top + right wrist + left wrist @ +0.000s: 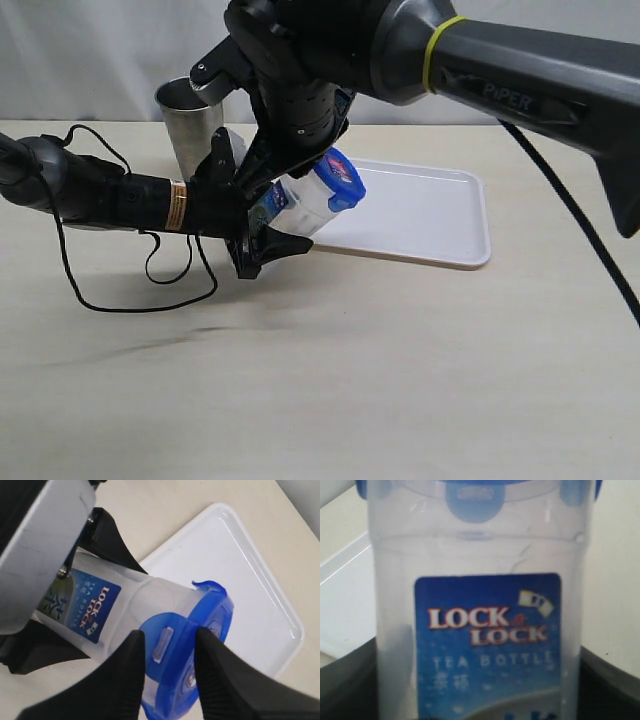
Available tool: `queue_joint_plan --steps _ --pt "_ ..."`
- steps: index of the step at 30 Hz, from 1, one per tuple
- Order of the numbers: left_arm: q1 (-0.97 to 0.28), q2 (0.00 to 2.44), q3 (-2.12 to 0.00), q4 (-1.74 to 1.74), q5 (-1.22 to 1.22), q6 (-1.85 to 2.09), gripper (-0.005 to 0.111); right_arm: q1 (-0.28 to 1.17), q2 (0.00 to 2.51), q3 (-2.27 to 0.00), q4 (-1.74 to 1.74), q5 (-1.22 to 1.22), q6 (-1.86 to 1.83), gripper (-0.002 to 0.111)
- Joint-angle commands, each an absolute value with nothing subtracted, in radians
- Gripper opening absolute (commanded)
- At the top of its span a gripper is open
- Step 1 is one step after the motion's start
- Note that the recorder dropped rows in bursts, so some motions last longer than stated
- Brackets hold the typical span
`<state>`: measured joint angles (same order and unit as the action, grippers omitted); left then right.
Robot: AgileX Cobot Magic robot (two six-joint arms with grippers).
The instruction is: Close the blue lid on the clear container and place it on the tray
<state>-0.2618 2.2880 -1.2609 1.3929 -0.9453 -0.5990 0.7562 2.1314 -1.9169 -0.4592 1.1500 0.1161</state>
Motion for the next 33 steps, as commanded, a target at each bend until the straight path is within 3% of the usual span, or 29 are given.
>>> queue_joint_plan --steps 1,28,33 --pt "-0.267 2.273 -1.270 1.367 -1.082 -0.580 0.000 0.748 2.190 -1.883 -0.405 1.204 0.113 0.030" --pt "-0.267 2.273 -1.270 1.372 -1.084 -0.577 0.000 0.748 1.770 -1.907 -0.279 1.089 0.015 0.030" --pt "-0.267 2.273 -1.270 1.365 -1.175 -0.559 0.000 0.748 1.724 -1.904 -0.277 1.070 0.015 0.030"
